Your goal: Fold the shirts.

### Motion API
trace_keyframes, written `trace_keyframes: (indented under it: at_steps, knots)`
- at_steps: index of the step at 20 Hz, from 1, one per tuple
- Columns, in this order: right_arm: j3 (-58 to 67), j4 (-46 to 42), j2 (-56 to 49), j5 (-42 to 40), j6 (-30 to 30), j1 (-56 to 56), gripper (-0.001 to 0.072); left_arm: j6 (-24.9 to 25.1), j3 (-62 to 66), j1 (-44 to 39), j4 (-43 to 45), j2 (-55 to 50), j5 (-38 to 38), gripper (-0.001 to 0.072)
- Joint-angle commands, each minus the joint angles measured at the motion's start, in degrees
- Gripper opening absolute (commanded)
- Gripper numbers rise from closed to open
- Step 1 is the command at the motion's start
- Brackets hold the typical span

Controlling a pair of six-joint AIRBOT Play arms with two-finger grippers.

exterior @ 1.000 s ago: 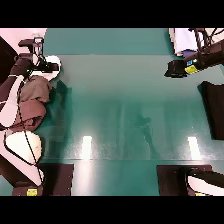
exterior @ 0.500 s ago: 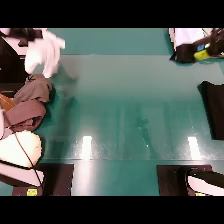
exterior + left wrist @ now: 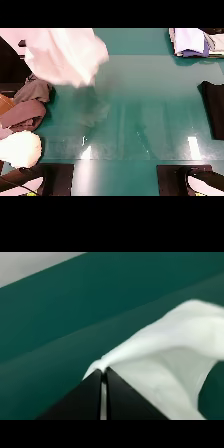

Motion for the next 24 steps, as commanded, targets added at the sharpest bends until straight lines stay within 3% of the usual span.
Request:
trace_keyframes:
  at_steps: [1,4,6,9,13,19,24]
  knots:
    - [-5.2,-0.1,5.3,-4.5,0.0,0.0,0.0013,0.7,-7.8,-12.0,-2.1,-0.1,-2.2,0.0022]
    - [-8.0,-0.2,8.6,-8.1,0.0,0.0,0.0013,1.7,-14.4,-20.6,-12.0,-3.0,2.1,0.0034]
    - [-8.0,-0.2,9.4,-8.6,0.0,0.0,0.0013,5.9,-15.4,-23.5,-18.1,-5.2,6.6,0.0557]
    - [-8.0,-0.1,9.5,-8.5,0.0,0.0,0.0013,5.4,-15.3,-21.0,-14.4,-5.2,10.5,0.0544]
    - [-8.0,0.0,9.0,-8.4,0.0,0.0,0.0013,-0.9,-17.4,-5.0,-13.4,-5.2,7.0,0.0544]
    - [-8.0,0.0,9.0,-8.5,0.0,0.0,0.0013,-1.9,-35.1,18.9,-26.8,-10.6,7.5,0.0543]
    - [-8.0,0.0,9.0,-8.4,0.1,0.0,0.0013,-1.8,-38.8,24.9,-31.4,-19.0,7.2,0.0544]
